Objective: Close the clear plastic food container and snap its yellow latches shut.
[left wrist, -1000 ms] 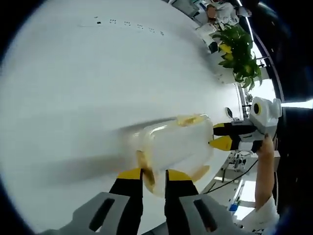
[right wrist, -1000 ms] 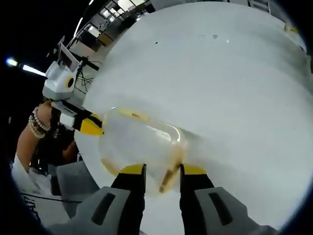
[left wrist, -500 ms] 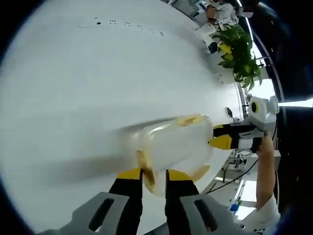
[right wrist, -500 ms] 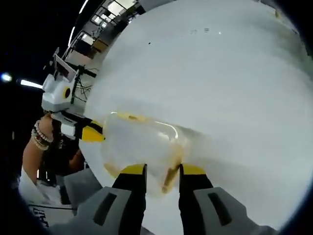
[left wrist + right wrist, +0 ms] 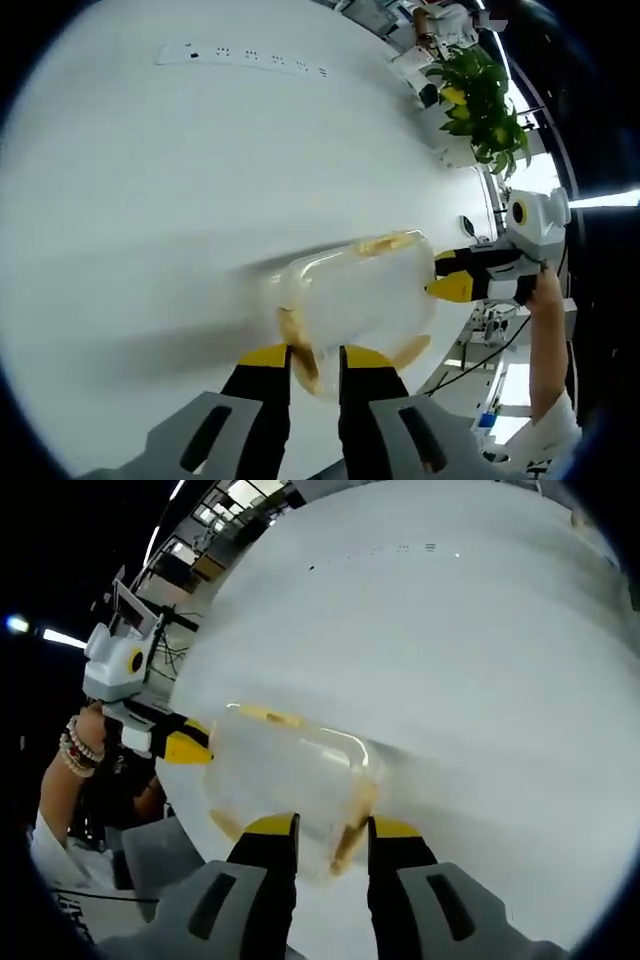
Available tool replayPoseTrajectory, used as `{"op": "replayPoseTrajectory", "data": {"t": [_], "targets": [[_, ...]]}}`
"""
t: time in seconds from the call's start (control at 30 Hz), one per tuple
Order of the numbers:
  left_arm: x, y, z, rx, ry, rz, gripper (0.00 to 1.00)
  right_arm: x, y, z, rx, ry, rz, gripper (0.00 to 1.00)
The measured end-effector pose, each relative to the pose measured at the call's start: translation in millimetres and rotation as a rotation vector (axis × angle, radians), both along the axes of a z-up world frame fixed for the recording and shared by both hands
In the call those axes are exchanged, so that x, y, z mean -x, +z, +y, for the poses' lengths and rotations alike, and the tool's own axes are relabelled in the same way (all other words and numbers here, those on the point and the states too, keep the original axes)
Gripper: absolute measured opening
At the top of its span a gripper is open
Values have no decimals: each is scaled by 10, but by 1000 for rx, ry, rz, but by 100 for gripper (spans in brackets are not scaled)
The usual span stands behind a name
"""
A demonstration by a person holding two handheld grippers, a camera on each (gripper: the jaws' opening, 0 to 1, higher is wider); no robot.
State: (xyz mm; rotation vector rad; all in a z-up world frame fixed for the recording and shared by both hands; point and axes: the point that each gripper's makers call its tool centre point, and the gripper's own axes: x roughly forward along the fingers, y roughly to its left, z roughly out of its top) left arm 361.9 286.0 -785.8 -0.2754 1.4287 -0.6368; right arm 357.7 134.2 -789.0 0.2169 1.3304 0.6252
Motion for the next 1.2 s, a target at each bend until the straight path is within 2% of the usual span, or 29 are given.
{"op": "replayPoseTrajectory", "data": {"t": [0.07, 0.13, 0.17, 0.23, 0.4, 0.5, 0.63, 0.73, 0.77, 0.83, 1.03, 1.2], "targets": [[3, 4, -18, 6, -18, -22, 10, -8, 13, -1, 10, 22, -16, 23], [-16, 16, -28, 6, -58, -82, 11, -31, 26, -4, 32, 63, -48, 24], [-5, 24, -32, 4, -58, -86, 11, -30, 29, 6, 40, 64, -49, 24], [-31, 30, -32, 2, -97, -139, 11, -50, 42, -2, 66, 107, -78, 25], [-49, 60, -46, -29, -179, -223, 12, -44, 64, 11, 92, 156, -108, 26], [-68, 79, -57, -55, -245, -298, 13, -41, 78, 19, 120, 195, -141, 26], [-78, 100, -65, -86, -291, -353, 14, -38, 102, 28, 165, 251, -190, 27], [-92, 122, -75, -100, -357, -424, 14, -78, 119, 23, 209, 308, -240, 28], [-81, 127, -73, -99, -350, -423, 14, -84, 124, 26, 216, 322, -251, 29], [-107, 142, -61, -118, -405, -479, 14, -81, 129, 27, 222, 331, -258, 29], [-104, 181, -77, -142, -425, -536, 14, -131, 144, -18, 280, 389, -299, 29], [-131, 286, -139, -105, -410, -574, 14, -179, 173, -66, 328, 434, -335, 26]]}}
